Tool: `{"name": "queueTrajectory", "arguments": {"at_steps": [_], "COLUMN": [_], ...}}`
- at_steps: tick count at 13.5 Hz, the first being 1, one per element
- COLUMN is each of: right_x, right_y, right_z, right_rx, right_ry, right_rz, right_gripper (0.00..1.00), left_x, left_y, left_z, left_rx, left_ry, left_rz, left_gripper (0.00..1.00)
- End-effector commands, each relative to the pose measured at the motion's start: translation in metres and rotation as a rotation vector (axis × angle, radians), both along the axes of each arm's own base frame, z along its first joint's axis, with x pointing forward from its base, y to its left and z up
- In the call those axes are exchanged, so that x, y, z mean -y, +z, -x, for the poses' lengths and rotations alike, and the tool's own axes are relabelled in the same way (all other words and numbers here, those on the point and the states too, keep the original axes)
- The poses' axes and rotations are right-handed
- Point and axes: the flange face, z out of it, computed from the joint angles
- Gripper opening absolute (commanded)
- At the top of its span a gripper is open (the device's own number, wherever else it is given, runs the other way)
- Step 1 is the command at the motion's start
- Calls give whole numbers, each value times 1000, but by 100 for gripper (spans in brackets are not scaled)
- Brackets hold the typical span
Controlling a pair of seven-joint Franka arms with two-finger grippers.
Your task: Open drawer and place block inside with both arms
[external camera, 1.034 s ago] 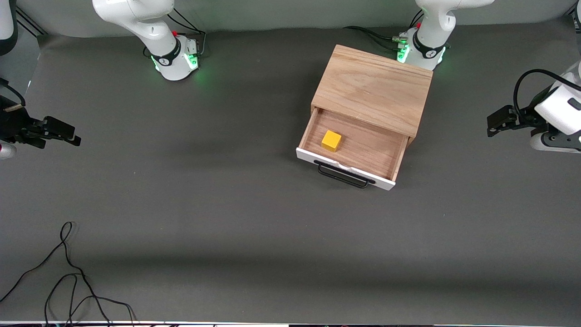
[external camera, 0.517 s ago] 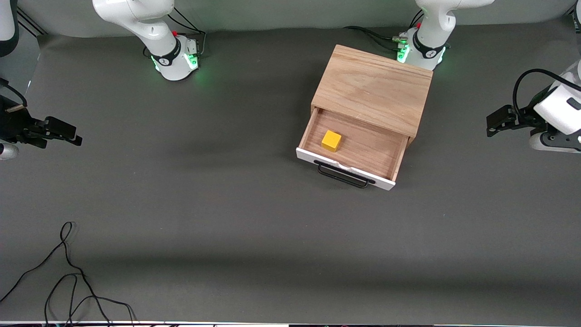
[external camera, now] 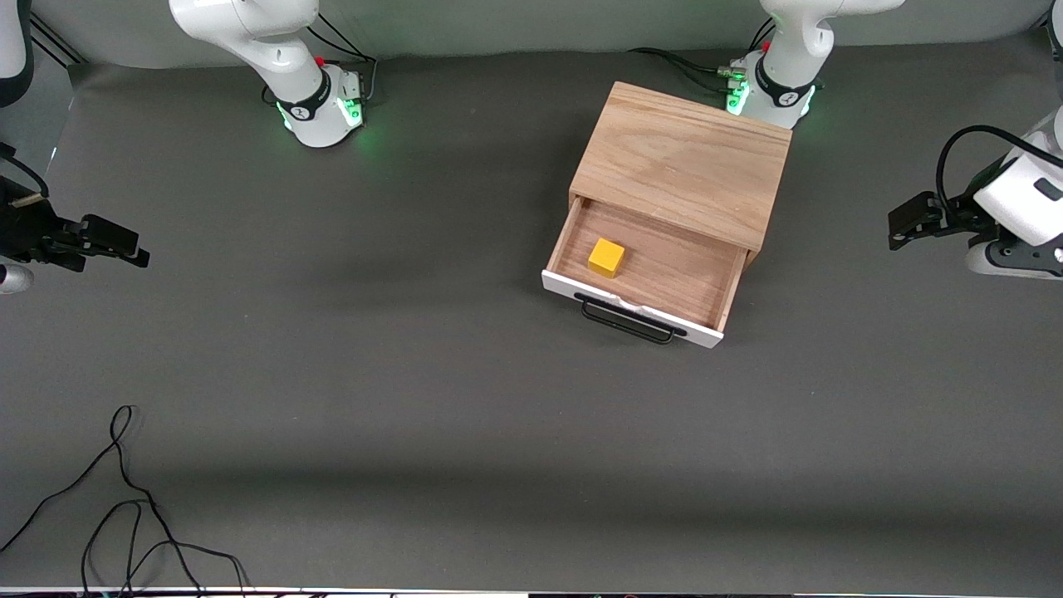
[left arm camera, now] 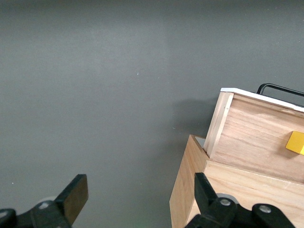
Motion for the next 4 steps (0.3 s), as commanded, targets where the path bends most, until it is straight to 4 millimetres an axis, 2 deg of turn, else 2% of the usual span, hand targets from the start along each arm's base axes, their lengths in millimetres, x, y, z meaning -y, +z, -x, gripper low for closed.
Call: {"name": "queueTrajectory", "arguments": {"at_steps": [1,4], "right_x": [3,3], "right_y": [3,3], "right_z": [0,0], "right_rx": [-6,-6], "right_ry": [-15,-18], "right_rz": [12,12], "right_gripper": [100,100], "left_x": [2,2], "left_y": [9,11], "left_z": [6,7], "left_rx": [-3,0], "left_ry": [-18,-18], "left_rz": [1,1], "left_gripper": [100,100]}}
